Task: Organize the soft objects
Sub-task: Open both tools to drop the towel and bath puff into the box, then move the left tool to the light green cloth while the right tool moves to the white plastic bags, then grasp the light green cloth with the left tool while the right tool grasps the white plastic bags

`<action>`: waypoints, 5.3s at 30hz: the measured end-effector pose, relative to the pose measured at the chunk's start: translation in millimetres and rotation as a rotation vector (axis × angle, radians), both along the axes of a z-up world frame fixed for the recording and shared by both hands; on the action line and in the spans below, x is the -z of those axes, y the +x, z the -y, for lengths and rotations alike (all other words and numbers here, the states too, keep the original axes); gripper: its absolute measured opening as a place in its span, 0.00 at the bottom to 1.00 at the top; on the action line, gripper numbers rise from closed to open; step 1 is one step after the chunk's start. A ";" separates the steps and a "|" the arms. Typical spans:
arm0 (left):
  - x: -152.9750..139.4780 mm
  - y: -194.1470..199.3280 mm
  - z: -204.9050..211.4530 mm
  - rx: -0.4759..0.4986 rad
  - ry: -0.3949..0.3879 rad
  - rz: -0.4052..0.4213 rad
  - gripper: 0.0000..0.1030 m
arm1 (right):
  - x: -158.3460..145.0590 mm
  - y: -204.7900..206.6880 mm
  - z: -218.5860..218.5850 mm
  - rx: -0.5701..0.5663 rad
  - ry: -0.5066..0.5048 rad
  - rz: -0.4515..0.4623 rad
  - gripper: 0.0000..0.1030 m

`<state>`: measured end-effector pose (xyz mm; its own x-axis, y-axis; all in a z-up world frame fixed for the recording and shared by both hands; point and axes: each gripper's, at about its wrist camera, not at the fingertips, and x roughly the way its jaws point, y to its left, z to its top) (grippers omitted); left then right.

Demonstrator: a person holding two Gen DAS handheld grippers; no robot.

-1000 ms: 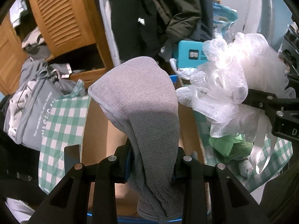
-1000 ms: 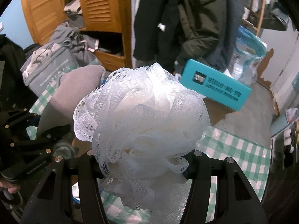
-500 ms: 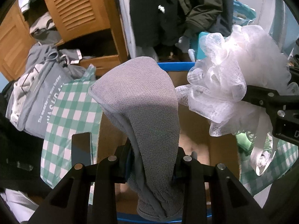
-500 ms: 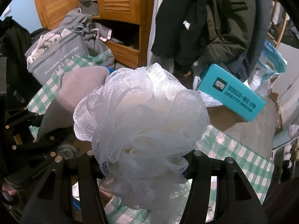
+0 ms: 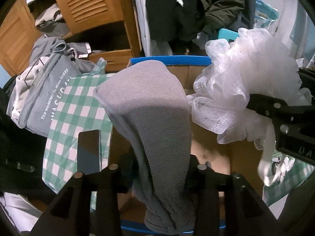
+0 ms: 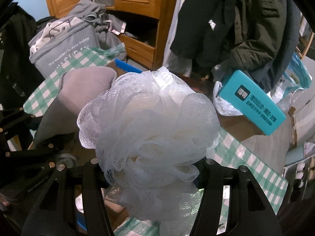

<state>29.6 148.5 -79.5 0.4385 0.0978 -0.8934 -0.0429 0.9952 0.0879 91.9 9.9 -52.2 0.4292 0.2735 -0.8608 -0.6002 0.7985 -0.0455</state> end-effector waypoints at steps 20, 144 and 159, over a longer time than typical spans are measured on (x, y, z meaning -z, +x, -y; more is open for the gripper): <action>-30.9 -10.0 9.0 0.014 0.054 0.093 0.78 | -28.7 -20.3 10.7 0.004 0.026 0.094 0.78; 97.7 50.6 267.9 0.344 -0.121 -0.289 0.80 | 142.6 -15.1 378.3 0.673 -0.026 -0.329 0.78; 105.7 61.0 231.5 0.265 -0.229 -0.333 0.80 | 150.3 -13.4 343.9 0.704 -0.013 -0.352 0.79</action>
